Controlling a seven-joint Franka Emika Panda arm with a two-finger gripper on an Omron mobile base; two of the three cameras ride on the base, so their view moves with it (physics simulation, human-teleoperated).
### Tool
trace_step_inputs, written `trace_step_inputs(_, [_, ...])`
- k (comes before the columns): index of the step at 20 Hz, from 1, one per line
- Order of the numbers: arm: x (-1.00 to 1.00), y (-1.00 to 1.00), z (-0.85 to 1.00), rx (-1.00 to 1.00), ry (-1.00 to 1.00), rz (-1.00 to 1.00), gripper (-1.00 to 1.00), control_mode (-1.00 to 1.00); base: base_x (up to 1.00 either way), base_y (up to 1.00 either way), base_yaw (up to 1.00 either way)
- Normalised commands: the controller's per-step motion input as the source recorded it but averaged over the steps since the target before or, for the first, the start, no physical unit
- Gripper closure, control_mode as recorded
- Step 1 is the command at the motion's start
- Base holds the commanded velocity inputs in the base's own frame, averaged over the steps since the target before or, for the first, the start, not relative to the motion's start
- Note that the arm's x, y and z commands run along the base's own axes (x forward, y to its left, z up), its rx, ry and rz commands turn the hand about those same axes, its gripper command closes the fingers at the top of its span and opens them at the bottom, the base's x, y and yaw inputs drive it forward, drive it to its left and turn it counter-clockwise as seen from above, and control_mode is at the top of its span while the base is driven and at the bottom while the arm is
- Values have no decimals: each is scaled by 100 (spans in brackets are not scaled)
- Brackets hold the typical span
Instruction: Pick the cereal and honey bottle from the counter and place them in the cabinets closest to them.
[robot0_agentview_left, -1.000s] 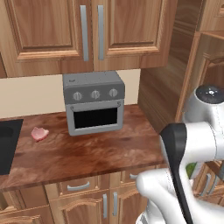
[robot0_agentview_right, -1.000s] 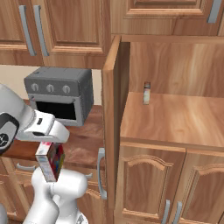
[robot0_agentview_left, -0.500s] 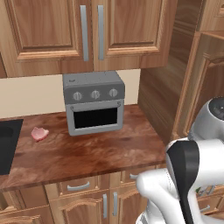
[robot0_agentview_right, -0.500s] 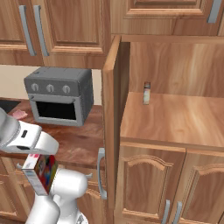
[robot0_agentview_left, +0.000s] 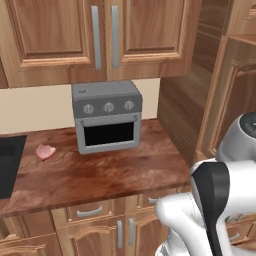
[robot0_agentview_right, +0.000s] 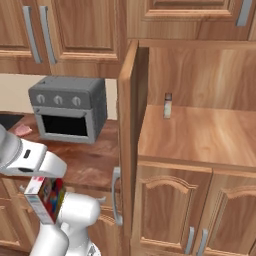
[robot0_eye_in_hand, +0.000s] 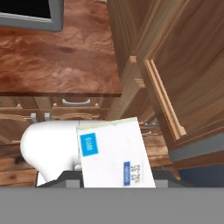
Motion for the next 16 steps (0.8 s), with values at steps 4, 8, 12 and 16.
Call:
trace_step_inputs(4, [0, 0, 0, 0, 0, 0, 100, 100, -58, -3, 0])
trace_step_inputs(8, [0, 0, 0, 0, 0, 0, 100, 100, -68, -8, 0])
trace_step_inputs(12, [0, 0, 0, 0, 0, 0, 100, 100, -63, -9, 0])
trace_step_inputs(16, [0, 0, 0, 0, 0, 0, 100, 100, -55, -7, 0])
